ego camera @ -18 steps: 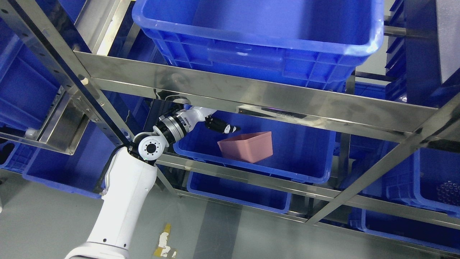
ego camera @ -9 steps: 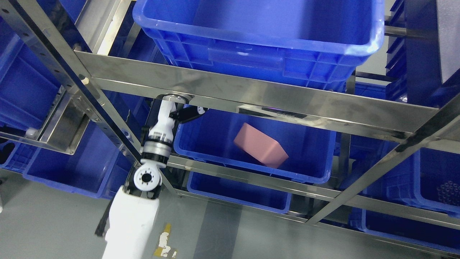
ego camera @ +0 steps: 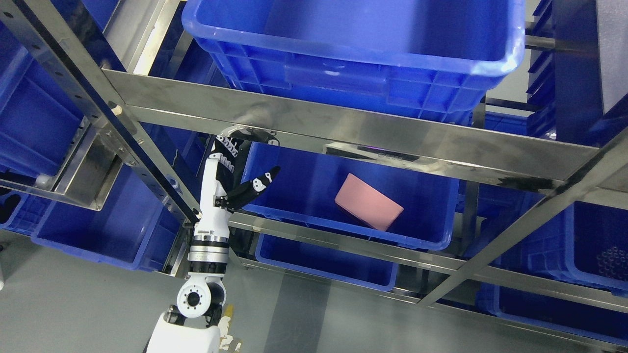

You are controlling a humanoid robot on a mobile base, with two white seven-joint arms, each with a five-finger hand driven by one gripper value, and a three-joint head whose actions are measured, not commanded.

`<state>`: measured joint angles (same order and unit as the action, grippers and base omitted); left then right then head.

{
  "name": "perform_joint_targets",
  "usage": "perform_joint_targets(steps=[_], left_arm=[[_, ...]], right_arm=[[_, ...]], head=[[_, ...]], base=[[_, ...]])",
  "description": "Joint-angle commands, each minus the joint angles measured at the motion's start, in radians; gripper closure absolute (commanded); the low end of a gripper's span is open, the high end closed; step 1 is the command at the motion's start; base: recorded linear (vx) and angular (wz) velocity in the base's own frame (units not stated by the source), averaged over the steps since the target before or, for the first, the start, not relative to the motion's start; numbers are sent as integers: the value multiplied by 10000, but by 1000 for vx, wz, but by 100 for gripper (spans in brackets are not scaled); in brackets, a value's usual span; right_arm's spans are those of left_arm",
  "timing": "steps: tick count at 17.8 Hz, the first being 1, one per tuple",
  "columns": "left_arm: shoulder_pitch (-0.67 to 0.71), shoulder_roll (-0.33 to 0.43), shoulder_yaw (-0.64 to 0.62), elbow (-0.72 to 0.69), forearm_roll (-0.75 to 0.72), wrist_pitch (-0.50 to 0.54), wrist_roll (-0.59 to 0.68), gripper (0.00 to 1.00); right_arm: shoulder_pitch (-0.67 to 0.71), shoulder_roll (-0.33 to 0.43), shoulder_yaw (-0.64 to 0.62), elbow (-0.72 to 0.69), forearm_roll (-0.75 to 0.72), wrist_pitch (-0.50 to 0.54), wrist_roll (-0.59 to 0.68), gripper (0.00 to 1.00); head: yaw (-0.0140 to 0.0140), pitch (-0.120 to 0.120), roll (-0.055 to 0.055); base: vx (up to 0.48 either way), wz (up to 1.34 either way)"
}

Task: Place storage box into left shelf container

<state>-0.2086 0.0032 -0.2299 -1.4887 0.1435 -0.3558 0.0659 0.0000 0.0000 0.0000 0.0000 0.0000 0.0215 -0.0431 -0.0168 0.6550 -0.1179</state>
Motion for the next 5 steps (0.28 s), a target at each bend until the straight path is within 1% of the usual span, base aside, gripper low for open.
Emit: perform_joint_targets(steps=[1, 5], left_arm=[[736, 143, -553, -1098, 651, -47, -290, 0], [904, 143, -569, -1098, 651, -47, -398, 0]], right_arm=[[92, -175, -46, -175, 15, 0, 2, 0], [92, -175, -46, -175, 15, 0, 2, 0]], head=[[0, 0, 0], [0, 0, 0]], base=[[0, 0], [0, 0]])
